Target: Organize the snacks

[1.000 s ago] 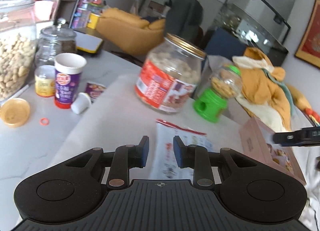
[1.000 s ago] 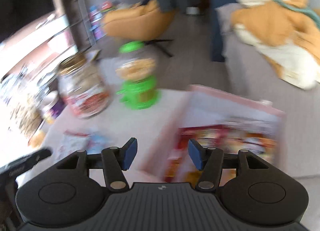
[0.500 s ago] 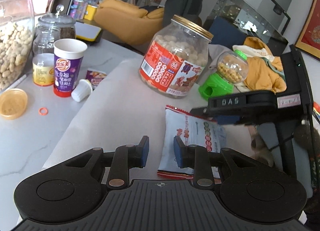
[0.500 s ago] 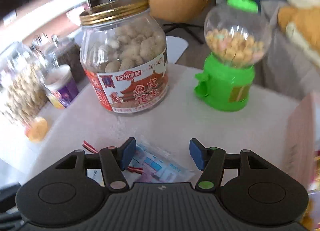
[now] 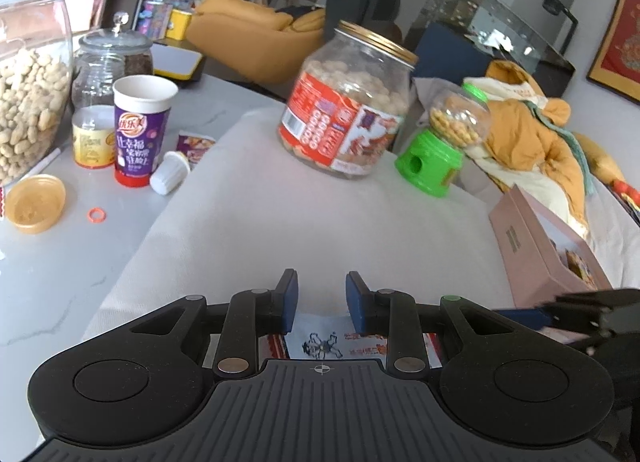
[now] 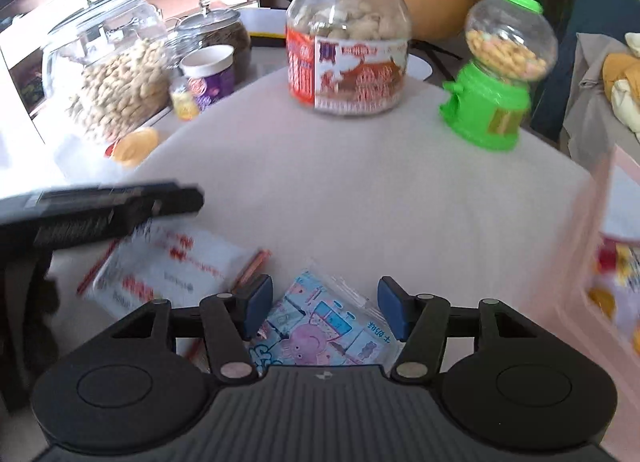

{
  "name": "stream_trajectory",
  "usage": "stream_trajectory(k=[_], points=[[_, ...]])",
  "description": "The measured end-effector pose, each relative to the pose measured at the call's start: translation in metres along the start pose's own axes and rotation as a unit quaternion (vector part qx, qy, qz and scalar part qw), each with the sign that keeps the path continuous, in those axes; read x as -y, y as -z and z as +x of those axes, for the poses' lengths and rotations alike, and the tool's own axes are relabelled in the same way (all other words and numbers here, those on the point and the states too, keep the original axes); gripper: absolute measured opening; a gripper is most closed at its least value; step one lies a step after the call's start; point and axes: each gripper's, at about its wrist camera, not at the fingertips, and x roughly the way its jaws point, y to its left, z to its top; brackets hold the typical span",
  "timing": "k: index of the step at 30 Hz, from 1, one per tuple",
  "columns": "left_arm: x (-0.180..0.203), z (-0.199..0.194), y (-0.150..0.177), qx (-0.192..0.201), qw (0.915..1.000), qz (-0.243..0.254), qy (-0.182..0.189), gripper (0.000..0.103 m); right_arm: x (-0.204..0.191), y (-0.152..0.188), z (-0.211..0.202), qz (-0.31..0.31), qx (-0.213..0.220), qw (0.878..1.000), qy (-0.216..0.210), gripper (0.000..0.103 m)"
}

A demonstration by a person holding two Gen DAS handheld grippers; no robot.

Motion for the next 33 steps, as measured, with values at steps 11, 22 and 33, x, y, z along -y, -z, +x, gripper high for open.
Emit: stream_trajectory(k=[11, 22, 33], points=[[0.014, -0.040, 0.021, -0.057, 0.9980, 0.026, 0.011, 0.031, 0.021, 0.062, -0.054, 0.008, 0.032, 0.995, 0.092, 0.064], [0.096, -0.066, 0.052, -0.050, 0.9744, 0.219, 0.000, 0.031, 0.041, 0.105, -0.091, 0.088, 0.059, 0.994, 0.040, 0.068], [0.149, -0.043, 0.090, -0.075, 0.9401, 0.332, -0.001, 0.070, 0.049, 0.125, -0.091, 0.108, 0.084, 0.986, 0.098, 0.079]])
